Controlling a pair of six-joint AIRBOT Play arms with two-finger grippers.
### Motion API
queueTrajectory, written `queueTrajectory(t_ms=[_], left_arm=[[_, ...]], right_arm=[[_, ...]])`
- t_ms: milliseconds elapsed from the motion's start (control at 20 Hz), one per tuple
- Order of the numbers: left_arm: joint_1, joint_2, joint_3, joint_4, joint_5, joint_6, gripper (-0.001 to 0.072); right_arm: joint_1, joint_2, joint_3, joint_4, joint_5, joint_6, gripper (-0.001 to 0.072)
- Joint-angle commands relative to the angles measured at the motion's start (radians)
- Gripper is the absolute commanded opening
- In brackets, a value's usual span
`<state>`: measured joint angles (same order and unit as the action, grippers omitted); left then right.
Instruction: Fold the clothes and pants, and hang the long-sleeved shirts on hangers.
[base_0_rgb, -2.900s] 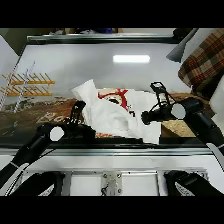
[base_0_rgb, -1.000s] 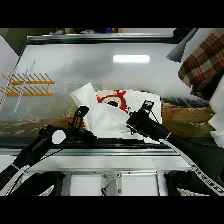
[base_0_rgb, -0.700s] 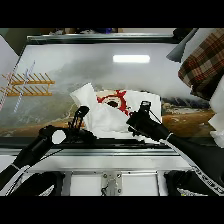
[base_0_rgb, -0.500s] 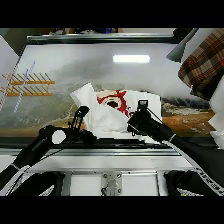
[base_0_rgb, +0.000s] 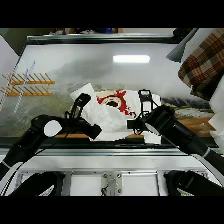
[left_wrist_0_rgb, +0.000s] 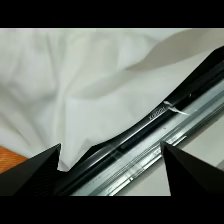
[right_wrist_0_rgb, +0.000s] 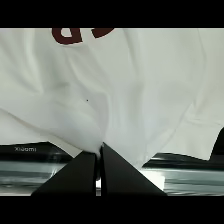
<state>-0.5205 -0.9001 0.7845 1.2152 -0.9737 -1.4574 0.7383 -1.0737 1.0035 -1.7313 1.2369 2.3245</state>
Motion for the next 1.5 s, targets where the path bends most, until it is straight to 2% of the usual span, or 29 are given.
queueTrajectory(t_ms=[0,150,250,500,800,850,900,950,1000,1250,1450], left_arm=[[-0.008,-0.026,0.074,0.042,-0.003,0.01,0.068],[-0.079,-0.124,0.096,0.045,0.006,0.01,0.068],[-0.141,-0.202,0.114,0.08,0.062,-0.003,0.068],[-0.231,-0.341,0.16,0.262,0.201,-0.174,0.068],[-0.216,-0.449,0.22,0.259,0.25,-0.175,0.0659],[-0.211,-0.457,0.223,0.26,0.253,-0.176,0.0583],[-0.202,-0.459,0.223,0.26,0.257,-0.176,0.0466],[-0.189,-0.453,0.223,0.26,0.261,-0.179,0.0288],[-0.167,-0.433,0.223,0.26,0.26,-0.178,0.0009],[-0.027,-0.133,0.223,0.255,0.21,-0.177,0.0018],[-0.048,0.142,0.223,0.198,0.074,-0.178,0.0017]], right_arm=[[-0.001,0.077,0.003,0.017,-0.01,-0.028,0.0021],[-0.001,0.102,0.022,0.043,-0.01,-0.028,0.0021],[-0.001,0.103,0.049,0.051,-0.011,-0.028,0.0021],[-0.001,0.103,0.073,0.054,-0.018,-0.028,0.0021],[-0.001,0.103,0.073,0.082,-0.018,-0.022,0.0021],[-0.001,0.103,0.073,0.092,-0.018,-0.023,0.0021],[-0.001,0.103,0.073,0.096,-0.017,-0.023,0.0021],[-0.002,0.103,0.074,0.095,-0.015,-0.026,0.0021],[-0.013,0.102,0.079,0.095,-0.002,-0.039,0.002],[-0.183,0.076,0.292,0.099,0.147,-0.237,0.002],[-0.202,-0.017,0.561,0.13,0.186,-0.34,0.0019]])
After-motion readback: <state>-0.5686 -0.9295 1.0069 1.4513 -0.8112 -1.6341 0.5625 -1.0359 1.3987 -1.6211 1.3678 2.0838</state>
